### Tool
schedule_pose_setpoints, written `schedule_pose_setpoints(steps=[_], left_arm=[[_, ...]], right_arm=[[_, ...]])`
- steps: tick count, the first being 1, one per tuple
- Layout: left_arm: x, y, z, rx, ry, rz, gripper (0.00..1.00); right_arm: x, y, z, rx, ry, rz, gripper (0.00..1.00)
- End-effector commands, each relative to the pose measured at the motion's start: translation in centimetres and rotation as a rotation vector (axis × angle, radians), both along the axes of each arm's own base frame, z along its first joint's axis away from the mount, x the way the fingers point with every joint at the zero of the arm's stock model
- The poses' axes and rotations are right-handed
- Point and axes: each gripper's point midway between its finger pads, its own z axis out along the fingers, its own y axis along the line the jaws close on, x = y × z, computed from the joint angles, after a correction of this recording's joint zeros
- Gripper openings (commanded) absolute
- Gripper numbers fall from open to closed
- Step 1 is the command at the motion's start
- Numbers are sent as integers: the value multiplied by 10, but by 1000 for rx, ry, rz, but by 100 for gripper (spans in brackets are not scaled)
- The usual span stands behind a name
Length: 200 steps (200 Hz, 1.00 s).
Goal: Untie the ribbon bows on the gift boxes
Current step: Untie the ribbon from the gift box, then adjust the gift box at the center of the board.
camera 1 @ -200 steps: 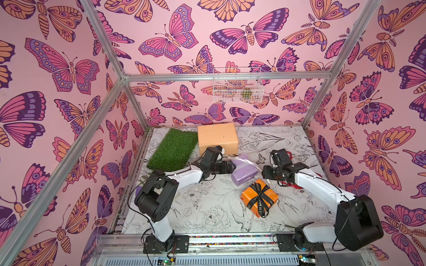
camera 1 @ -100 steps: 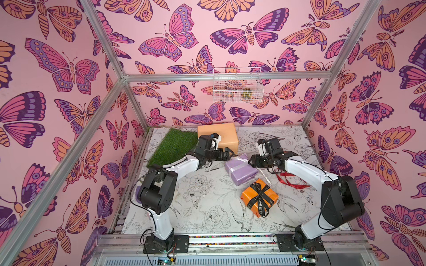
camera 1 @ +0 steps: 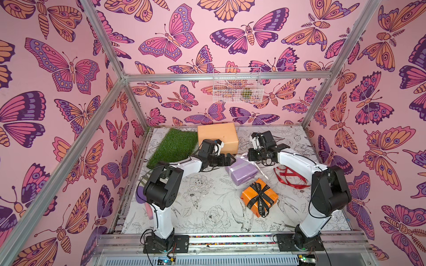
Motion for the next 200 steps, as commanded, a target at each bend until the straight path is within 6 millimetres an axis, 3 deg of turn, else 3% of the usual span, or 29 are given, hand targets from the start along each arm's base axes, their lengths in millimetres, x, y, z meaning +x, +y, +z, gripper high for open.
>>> schedule_pose_setpoints(steps=[1,47,69,98,104,110,127,140,164,187,197,200], left_arm=[[-13,0,-18,5,46,-26,100],[-22,3,-14,0,59,-17,100],[-21,4,-7,-4,46,-9,100],[-14,4,3,-12,20,4,100],[-11,5,6,-14,14,10,100],[-9,6,8,-17,9,11,100],[-1,7,18,-31,-11,18,100],[5,6,25,-39,-29,19,99],[12,1,31,-54,-40,1,100],[14,-5,35,-75,-36,-17,100],[13,-7,33,-81,-29,-28,100],[13,-8,33,-82,-29,-30,100]], right_arm=[[27,-4,6,-54,-61,-41,0],[72,-53,-14,-253,-58,-273,0],[71,-89,-13,-372,-36,-388,0],[55,-133,-11,-435,-19,-490,0],[50,-138,-11,-416,-2,-501,7],[45,-142,-13,-396,19,-503,23],[30,-135,-13,-330,55,-459,72],[19,-113,-8,-234,66,-373,100],[-9,-77,4,-62,103,-256,99],[-41,-55,7,65,159,-182,99],[-55,-48,-2,108,213,-156,100],[-59,-46,5,127,205,-145,100]])
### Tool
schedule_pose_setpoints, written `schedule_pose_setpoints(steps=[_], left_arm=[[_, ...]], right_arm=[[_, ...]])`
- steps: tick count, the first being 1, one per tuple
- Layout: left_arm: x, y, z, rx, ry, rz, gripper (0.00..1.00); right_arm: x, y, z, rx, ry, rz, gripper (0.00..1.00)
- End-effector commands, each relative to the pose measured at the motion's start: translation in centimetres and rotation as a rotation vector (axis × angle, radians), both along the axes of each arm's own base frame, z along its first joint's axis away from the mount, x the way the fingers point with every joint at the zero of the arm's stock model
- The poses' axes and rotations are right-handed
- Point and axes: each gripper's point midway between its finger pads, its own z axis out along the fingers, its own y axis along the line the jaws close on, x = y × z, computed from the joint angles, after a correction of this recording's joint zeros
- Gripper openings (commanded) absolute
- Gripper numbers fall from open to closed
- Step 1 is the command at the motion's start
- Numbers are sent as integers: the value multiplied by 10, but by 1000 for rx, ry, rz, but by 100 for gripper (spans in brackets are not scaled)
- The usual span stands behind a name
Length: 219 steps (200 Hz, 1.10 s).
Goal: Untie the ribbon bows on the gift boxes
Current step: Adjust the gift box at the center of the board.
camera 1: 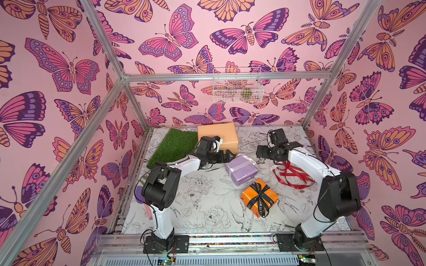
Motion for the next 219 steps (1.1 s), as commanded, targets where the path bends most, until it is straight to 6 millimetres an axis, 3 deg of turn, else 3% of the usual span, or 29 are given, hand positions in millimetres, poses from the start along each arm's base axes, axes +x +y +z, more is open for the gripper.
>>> schedule_pose_setpoints(steps=[1,36,71,108,160,187,193,197,202,219], left_arm=[[-1,-7,0,-26,12,-40,100],[-4,-9,-7,-27,15,-56,100],[-4,-17,-16,-35,25,-81,82],[-13,-25,-25,-41,46,-114,63],[-47,-17,-35,-74,122,-105,58],[-71,-7,-33,-76,135,-72,61],[-75,-5,-34,-75,141,-60,67],[-76,-3,-34,-74,144,-49,77],[-78,0,-35,-72,148,-34,98],[-75,10,-34,-67,140,32,100]], right_arm=[[-39,35,-1,208,100,100,100],[-71,42,-18,301,179,103,95],[-79,61,-31,426,237,131,89],[-67,76,-36,526,208,128,87],[-17,96,-34,588,140,130,86],[4,95,-39,526,138,130,88],[7,93,-40,496,138,128,90],[9,91,-40,472,135,124,92],[11,86,-41,437,132,112,100],[16,68,-33,330,91,73,99]])
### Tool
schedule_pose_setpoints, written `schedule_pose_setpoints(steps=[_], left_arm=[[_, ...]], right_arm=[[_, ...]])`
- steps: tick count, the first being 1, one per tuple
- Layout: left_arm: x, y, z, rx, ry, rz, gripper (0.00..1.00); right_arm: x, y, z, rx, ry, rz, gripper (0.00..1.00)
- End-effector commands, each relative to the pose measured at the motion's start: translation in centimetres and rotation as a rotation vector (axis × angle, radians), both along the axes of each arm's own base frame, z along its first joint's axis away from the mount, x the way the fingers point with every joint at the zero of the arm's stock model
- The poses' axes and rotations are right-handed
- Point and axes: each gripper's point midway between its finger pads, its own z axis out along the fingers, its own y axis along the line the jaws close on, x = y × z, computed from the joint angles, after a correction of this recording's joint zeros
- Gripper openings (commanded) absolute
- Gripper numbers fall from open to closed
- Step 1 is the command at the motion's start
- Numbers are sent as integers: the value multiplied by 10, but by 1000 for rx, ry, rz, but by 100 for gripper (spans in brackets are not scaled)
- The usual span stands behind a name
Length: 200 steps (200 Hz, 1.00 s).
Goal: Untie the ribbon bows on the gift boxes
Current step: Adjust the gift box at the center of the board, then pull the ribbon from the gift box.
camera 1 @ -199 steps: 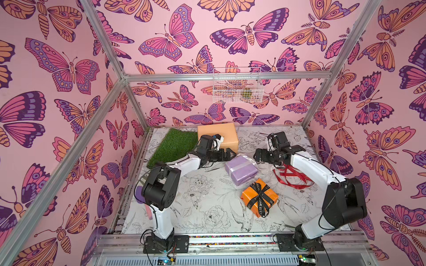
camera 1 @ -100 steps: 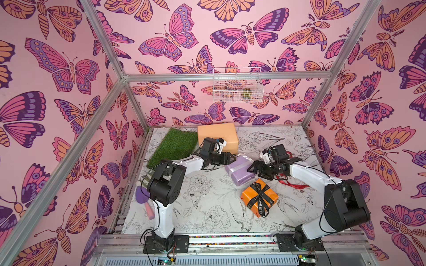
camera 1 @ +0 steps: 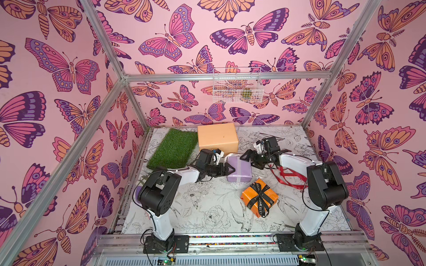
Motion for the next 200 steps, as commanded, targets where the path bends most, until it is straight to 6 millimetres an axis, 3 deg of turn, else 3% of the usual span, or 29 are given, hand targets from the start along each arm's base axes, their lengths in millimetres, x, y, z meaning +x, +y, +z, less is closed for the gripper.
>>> schedule_pose_setpoints(steps=[1,42,65,80,99,119,128,155,178,200], left_arm=[[3,10,5,-2,-8,89,100],[32,24,14,-26,-31,194,100],[47,20,20,-60,-42,191,100],[54,15,24,-81,-62,180,88],[58,8,27,-133,-69,163,62],[53,-2,27,-180,-53,134,47],[49,-5,25,-188,-44,130,46],[37,-7,21,-214,-28,141,45],[29,-11,21,-252,-23,141,46],[22,-16,21,-303,-4,133,45]], right_arm=[[7,-20,10,-157,-56,-29,99],[-8,-34,41,-246,-143,20,97],[-26,-31,46,-278,-112,50,75],[-36,-29,47,-338,-88,54,67],[-48,-23,48,-456,-94,59,65],[-59,-13,45,-520,-67,63,66],[-62,-7,43,-517,-48,71,63],[-67,9,38,-541,-20,105,41],[-67,24,30,-559,-6,131,39],[-63,25,22,-641,-3,131,39]])
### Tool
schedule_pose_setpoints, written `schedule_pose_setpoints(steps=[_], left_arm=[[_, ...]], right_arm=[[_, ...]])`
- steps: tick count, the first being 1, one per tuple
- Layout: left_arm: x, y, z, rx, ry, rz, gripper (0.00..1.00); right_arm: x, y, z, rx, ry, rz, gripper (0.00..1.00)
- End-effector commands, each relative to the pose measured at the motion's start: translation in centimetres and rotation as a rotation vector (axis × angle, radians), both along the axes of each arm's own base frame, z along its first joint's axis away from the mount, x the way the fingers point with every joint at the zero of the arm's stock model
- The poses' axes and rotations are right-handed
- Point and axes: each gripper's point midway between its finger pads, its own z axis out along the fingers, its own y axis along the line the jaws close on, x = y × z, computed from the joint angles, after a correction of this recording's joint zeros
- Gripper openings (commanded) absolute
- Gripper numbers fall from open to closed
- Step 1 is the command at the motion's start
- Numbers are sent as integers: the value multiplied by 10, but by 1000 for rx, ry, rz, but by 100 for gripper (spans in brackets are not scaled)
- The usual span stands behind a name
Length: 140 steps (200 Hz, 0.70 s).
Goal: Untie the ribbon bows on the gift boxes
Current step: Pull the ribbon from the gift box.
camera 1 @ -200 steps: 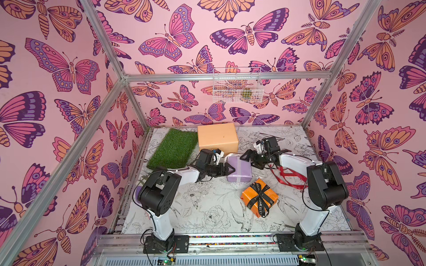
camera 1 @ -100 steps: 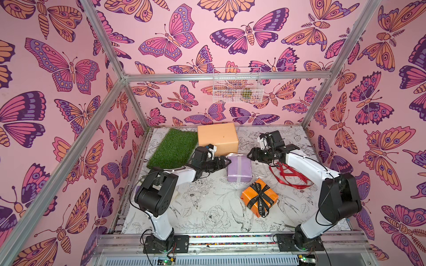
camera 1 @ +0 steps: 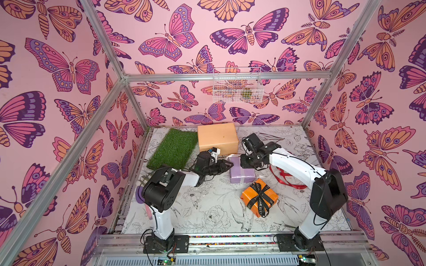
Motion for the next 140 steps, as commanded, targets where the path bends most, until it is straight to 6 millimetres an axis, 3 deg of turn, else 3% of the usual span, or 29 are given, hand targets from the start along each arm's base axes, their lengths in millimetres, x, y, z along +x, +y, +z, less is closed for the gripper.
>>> schedule_pose_setpoints(steps=[1,34,80,111,140], left_arm=[[-6,-8,8,-87,-8,-18,45],[-7,-8,1,-97,5,-17,46],[-6,-6,-1,-34,-12,-19,45],[-6,-3,2,19,-39,-25,46],[-6,-1,-2,51,-30,-26,46]], right_arm=[[-1,-6,-10,-116,19,-20,39],[0,-4,-14,-179,14,-5,39],[-1,-24,-17,-319,-11,-5,37],[-9,-7,-37,-242,72,48,35],[-9,-7,-52,-254,91,46,35]])
